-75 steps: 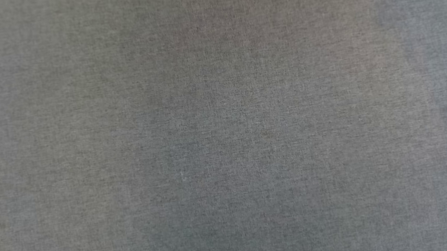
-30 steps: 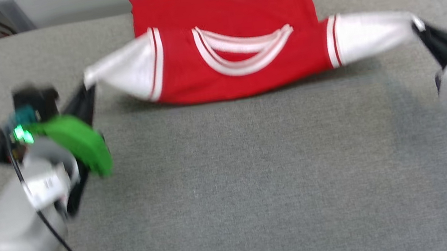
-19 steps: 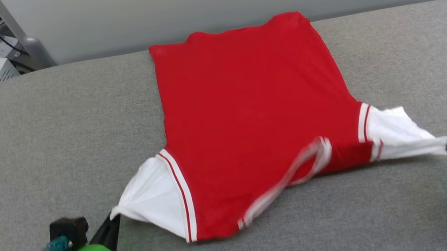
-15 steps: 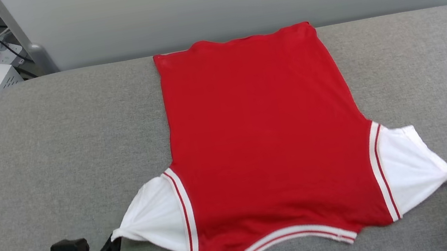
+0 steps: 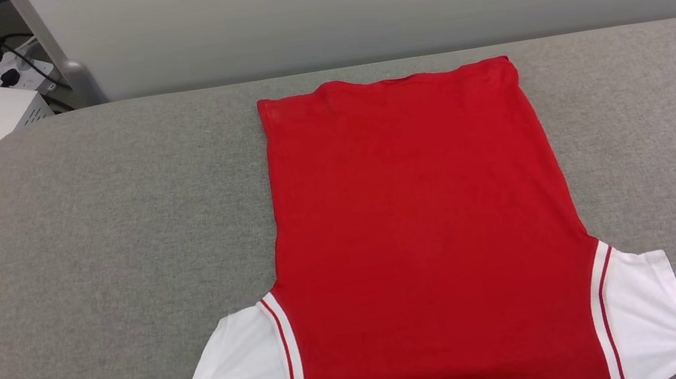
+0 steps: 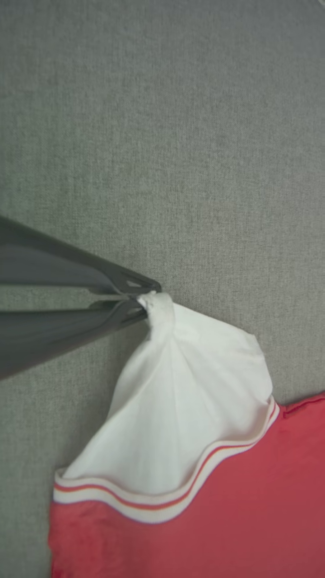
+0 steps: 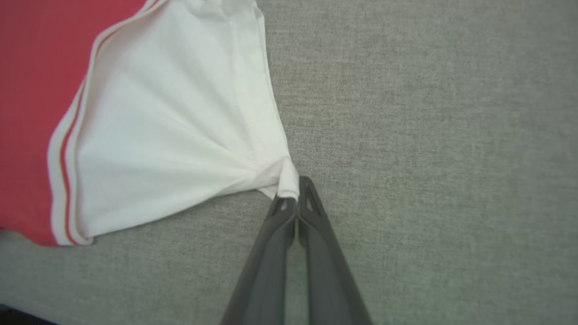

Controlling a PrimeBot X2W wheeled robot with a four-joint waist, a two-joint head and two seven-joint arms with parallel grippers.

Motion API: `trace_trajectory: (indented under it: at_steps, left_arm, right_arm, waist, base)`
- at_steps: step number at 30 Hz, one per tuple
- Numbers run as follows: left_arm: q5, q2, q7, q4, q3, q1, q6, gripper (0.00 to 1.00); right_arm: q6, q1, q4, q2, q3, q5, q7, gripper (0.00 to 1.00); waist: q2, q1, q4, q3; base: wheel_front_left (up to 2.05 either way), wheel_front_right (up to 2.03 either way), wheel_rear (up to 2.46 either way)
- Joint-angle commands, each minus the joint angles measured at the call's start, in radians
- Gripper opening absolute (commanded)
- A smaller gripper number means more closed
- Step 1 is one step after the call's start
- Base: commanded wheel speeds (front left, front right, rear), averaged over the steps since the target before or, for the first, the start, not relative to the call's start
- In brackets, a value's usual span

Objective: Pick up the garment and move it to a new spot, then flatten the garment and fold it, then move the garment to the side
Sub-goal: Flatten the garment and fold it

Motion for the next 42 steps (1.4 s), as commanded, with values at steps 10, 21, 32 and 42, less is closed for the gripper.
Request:
trace_trajectory:
  at_steps: [10,21,32,42]
  left_arm:
    - [0.085,-0.034,-0.006,-0.059,0.067,-0.041,0.042,0.00]
    - [0.194,-0.095,-0.006,-0.192,0.134,-0.096,0.054,0.00]
    - [0.293,-0.185,-0.006,-0.238,0.161,-0.197,0.018,0.00]
    - [0.382,-0.274,-0.006,-0.256,0.197,-0.242,-0.030,0.00]
  right_arm:
    - [-0.002,-0.060,-0.196,-0.044,-0.288,-0.115,0.117,1.00]
    - [-0.002,-0.472,-0.428,-0.036,-0.508,-0.210,0.384,1.00]
    - [-0.002,-0.975,-0.242,-0.040,-0.303,-0.243,0.904,1.00]
    - [-0.002,-1.181,-0.047,-0.015,-0.266,-0.276,1.231,1.00]
  waist:
    - [0.0000,0.0001,0.029,0.071]
    - [0.0000,0.0001,0.122,0.249]
    - [0.0000,0.0001,0.230,0.445]
    - [0.0000,0.0001,0.309,0.563]
  base:
    - [0.00,0.00,0.00]
    - [0.00,0.00,0.00]
    - [0.00,0.00,0.00]
    - [0.00,0.00,0.00]
